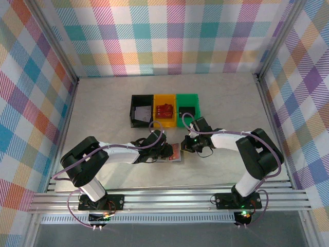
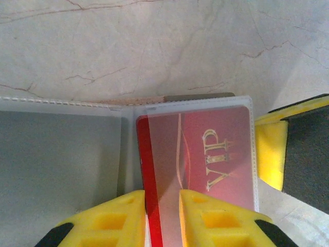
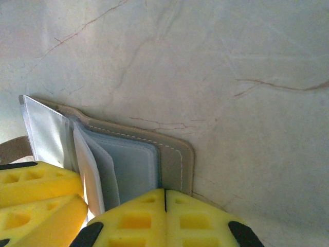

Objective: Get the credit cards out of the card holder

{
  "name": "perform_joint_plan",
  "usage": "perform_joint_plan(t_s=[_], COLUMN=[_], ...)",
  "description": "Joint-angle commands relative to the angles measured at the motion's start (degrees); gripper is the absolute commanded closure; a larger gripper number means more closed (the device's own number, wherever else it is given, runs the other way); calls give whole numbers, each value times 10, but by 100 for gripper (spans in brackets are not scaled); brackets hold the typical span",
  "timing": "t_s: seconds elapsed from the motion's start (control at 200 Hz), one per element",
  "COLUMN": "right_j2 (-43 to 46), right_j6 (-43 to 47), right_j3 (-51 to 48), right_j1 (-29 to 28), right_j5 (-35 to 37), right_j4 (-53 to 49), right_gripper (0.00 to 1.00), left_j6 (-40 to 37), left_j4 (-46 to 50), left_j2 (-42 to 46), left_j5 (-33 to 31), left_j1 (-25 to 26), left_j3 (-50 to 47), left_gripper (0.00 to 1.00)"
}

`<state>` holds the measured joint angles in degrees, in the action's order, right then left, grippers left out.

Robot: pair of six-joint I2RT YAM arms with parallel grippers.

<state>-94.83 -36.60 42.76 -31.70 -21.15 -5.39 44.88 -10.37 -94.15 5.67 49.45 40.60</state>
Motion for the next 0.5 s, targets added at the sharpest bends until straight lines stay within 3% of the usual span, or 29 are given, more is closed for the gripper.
perform_joint_plan(t_s=[0.0, 0.495], right_j2=[-18, -16], right_j6=[2, 2], right_j3=[3, 2], right_j1=[-6, -6], right_j5=[-11, -12], right_j4=[10, 9], right_gripper=[100, 100], left_j6=[-16, -23], left_j4=[-71, -51], left_j2=[22, 54], left_j5=[49, 42], left_j1=[6, -3], left_j3=[-4, -13], left_gripper=[76, 79])
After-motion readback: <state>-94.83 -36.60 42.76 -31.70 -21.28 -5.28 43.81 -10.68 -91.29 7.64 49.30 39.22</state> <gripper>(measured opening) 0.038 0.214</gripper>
